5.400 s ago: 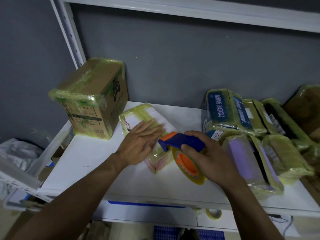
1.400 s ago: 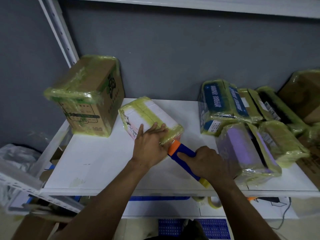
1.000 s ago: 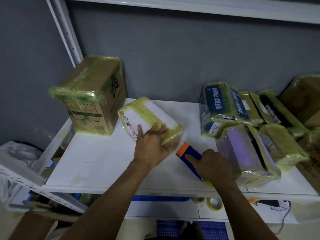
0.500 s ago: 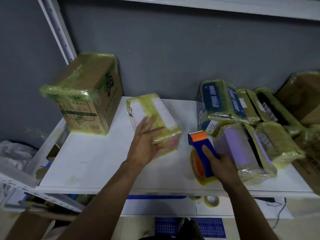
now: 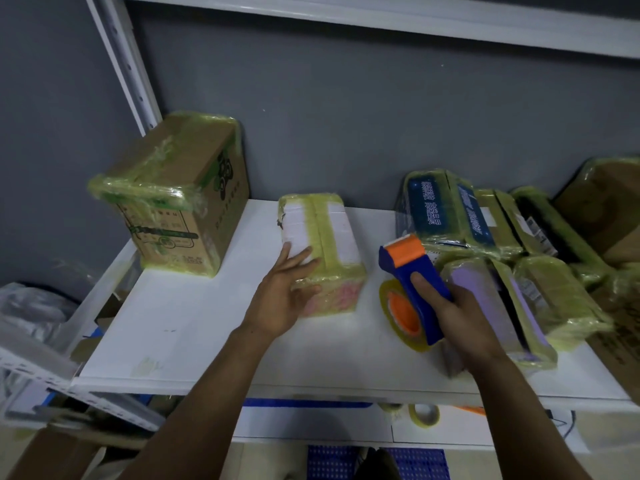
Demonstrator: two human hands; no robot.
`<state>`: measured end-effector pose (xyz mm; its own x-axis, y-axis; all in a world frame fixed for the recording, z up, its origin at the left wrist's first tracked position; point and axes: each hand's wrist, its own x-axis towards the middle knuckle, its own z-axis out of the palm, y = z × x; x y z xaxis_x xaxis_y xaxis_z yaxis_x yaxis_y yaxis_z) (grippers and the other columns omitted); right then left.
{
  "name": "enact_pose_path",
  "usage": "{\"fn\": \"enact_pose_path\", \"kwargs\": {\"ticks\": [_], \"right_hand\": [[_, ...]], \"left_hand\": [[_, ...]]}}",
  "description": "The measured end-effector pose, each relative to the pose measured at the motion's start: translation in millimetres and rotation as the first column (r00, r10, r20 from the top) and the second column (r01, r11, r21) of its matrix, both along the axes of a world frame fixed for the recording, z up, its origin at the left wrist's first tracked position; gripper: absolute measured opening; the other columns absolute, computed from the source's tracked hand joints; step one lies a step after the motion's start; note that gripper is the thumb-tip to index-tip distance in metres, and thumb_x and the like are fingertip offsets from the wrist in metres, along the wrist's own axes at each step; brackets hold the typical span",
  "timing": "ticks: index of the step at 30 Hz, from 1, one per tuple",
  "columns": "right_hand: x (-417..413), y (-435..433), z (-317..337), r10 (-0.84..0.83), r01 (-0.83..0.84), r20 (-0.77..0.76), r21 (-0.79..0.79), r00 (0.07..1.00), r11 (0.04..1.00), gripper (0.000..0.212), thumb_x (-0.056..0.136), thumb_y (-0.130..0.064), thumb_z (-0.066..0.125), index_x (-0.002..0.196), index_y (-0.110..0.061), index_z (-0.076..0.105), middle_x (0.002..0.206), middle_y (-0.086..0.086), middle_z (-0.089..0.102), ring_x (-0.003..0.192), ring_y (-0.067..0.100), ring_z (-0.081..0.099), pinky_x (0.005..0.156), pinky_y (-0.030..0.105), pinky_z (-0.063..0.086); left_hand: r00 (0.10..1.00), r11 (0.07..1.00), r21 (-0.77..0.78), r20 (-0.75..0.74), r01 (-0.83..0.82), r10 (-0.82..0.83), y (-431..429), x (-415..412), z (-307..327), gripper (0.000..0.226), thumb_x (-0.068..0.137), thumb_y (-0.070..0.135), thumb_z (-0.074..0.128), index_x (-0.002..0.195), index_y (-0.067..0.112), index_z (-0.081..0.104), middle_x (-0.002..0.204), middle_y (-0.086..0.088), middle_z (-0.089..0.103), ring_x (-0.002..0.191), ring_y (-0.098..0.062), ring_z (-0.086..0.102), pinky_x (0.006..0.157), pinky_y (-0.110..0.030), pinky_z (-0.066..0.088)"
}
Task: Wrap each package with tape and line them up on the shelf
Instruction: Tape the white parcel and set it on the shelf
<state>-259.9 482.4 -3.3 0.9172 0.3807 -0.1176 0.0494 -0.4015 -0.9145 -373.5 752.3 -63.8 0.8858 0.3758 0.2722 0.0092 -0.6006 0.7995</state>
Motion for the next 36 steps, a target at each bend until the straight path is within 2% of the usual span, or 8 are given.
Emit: {"fn": "enact_pose_path", "kwargs": {"ticks": [3, 6, 9, 13, 19, 24, 28, 36], "right_hand": [[-4.0, 3.4, 17.3, 0.156, -0.149, 0.102, -0.071, 0.983, 0.986, 0.076, 0.065, -0.086, 0.064, 0.09, -0.015, 0.074, 0.082, 0.002, 0.077, 0.077, 0.02, 0.074, 0.078, 0.044, 0.058], [-8.3, 8.8, 28.7, 0.277, -0.266, 0.103, -0.111, 0.955, 0.958, 0.071, 0.067, -0.082, 0.066, 0.093, -0.016, 0.073, 0.085, 0.004, 0.077, 0.081, 0.024, 0.074, 0.086, 0.055, 0.058], [-11.2, 12.3, 35.6, 0.361, -0.345, 0.115, -0.137, 0.926, 0.929, 0.07, 0.069, -0.081, 0.068, 0.097, -0.016, 0.073, 0.088, 0.006, 0.076, 0.083, 0.026, 0.074, 0.087, 0.058, 0.057], [-13.8, 14.7, 42.4, 0.418, -0.398, 0.14, -0.145, 0.898, 0.906, 0.068, 0.069, -0.08, 0.068, 0.093, -0.017, 0.072, 0.085, 0.005, 0.074, 0.079, 0.022, 0.073, 0.081, 0.053, 0.057], [-16.3, 16.0, 43.4, 0.457, -0.442, 0.183, -0.12, 0.87, 0.889, 0.058, 0.071, -0.075, 0.07, 0.089, -0.02, 0.07, 0.08, 0.003, 0.072, 0.073, 0.018, 0.07, 0.068, 0.036, 0.052], [-19.8, 18.6, 40.1, 0.471, -0.46, 0.169, -0.102, 0.866, 0.882, 0.05, 0.068, -0.08, 0.071, 0.089, -0.035, 0.069, 0.082, 0.001, 0.072, 0.075, 0.017, 0.071, 0.071, 0.032, 0.054], [-21.8, 19.4, 39.8, 0.469, -0.453, 0.182, -0.122, 0.864, 0.883, 0.059, 0.065, -0.088, 0.067, 0.087, -0.033, 0.068, 0.08, 0.0, 0.072, 0.071, 0.014, 0.069, 0.066, 0.024, 0.051], [-28.6, 24.5, 34.7, 0.48, -0.455, 0.18, -0.165, 0.858, 0.875, 0.056, 0.071, -0.078, 0.068, 0.086, -0.023, 0.068, 0.077, -0.001, 0.072, 0.069, 0.015, 0.07, 0.064, 0.024, 0.052]], "left_hand": [[0.992, 0.997, -0.082, -0.124, -0.007, -0.003, 3.5, -2.2, 24.3, 0.062, 0.08, 0.022, 0.086, 0.137, 0.026, 0.063, 0.151, 0.016, 0.046, 0.149, -0.001, 0.025, 0.116, -0.011, 0.02], [0.994, 0.953, -0.287, -0.086, -0.096, 0.075, -3.8, -2.7, 53.8, 0.036, 0.083, 0.039, 0.082, 0.118, 0.035, 0.075, 0.12, 0.027, 0.068, 0.117, 0.011, 0.057, 0.094, -0.005, 0.042], [0.996, 0.806, -0.592, -0.075, -0.013, -0.039, -22.0, -9.3, 75.4, 0.022, 0.089, 0.05, 0.072, 0.102, 0.034, 0.081, 0.102, 0.015, 0.077, 0.093, -0.004, 0.072, 0.08, -0.019, 0.055], [0.995, 0.72, -0.693, -0.09, -0.037, -0.036, -31.6, -20.3, 78.6, 0.015, 0.089, 0.046, 0.074, 0.099, 0.036, 0.08, 0.097, 0.01, 0.078, 0.074, -0.005, 0.067, 0.072, -0.029, 0.05], [0.987, 0.657, -0.751, -0.141, -0.06, -0.071, -29.7, -31.1, 76.8, 0.013, 0.087, 0.026, 0.079, 0.099, 0.028, 0.082, 0.08, 0.005, 0.073, 0.077, -0.012, 0.063, 0.076, -0.03, 0.052], [0.986, 0.595, -0.799, -0.151, -0.084, -0.064, -31.0, -34.8, 78.9, 0.006, 0.089, 0.025, 0.077, 0.091, 0.021, 0.082, 0.084, 0.001, 0.073, 0.077, -0.013, 0.061, 0.078, -0.031, 0.05], [0.993, 0.701, -0.708, -0.119, -0.086, 0.001, -33.4, -39.4, 79.3, 0.006, 0.089, 0.028, 0.078, 0.089, 0.024, 0.082, 0.089, -0.005, 0.076, 0.08, -0.016, 0.068, 0.074, -0.028, 0.057], [0.996, 0.848, -0.522, -0.035, -0.09, 0.084, -31.9, -49.7, 80.2, 0.017, 0.096, 0.014, 0.07, 0.083, 0.017, 0.08, 0.072, 0.002, 0.075, 0.065, -0.005, 0.068, 0.061, -0.012, 0.049]]}}
